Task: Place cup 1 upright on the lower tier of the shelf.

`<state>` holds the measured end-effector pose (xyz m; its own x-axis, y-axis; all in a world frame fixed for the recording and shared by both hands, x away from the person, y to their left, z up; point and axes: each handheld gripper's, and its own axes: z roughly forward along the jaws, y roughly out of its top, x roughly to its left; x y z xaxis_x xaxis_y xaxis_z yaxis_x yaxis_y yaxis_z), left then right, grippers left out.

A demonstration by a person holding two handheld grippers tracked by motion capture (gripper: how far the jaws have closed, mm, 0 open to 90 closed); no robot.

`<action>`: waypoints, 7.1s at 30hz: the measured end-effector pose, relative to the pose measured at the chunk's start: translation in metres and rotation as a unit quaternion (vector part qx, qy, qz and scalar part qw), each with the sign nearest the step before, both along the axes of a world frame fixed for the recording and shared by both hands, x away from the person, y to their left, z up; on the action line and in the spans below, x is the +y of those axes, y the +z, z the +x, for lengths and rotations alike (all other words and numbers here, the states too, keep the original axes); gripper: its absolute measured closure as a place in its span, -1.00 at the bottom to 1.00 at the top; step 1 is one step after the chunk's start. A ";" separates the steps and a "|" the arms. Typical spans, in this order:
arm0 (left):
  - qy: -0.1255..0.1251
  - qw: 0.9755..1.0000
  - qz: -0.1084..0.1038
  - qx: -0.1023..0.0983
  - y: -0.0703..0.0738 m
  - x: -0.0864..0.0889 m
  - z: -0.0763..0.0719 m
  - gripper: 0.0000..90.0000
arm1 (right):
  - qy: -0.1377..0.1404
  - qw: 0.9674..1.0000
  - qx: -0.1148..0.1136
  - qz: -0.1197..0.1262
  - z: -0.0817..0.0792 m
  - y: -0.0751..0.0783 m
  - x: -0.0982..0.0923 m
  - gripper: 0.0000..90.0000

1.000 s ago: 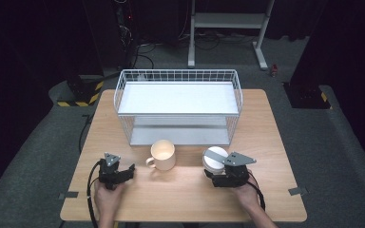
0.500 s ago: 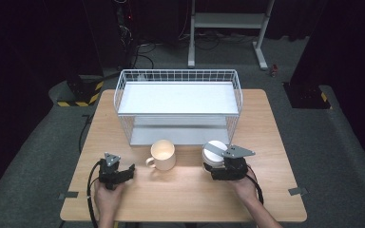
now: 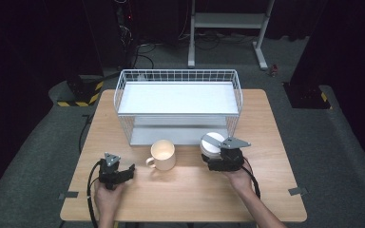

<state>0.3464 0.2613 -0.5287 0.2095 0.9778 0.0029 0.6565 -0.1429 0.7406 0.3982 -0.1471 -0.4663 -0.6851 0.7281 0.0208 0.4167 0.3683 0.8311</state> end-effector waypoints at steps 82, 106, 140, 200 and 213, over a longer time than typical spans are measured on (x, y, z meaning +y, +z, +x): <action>-0.004 1.000 0.002 -0.001 0.000 0.000 0.000 -0.50 | -0.103 0.995 0.004 -0.014 0.078 -0.018 0.031 -0.70; -0.004 1.000 0.002 -0.001 0.000 0.000 0.000 -0.50 | -0.119 0.992 0.014 -0.025 0.061 -0.028 0.023 -0.44; -0.004 1.000 0.003 -0.002 0.000 0.000 0.000 -0.50 | -0.181 0.983 0.014 -0.030 0.082 -0.037 0.030 0.22; -0.003 1.000 0.003 -0.002 0.000 -0.001 0.000 -0.50 | -0.100 0.995 0.007 0.006 0.037 -0.008 -0.004 -0.21; -0.004 1.000 0.003 -0.002 0.000 0.000 0.000 -0.50 | -0.085 0.996 0.000 0.024 0.019 -0.001 -0.015 -0.24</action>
<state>0.3467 0.2610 -0.5288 0.2172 0.9761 0.0095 0.6530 -0.1525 0.7418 0.4167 -0.1626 -0.4676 -0.5515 0.8322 0.0575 0.4696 0.2527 0.8459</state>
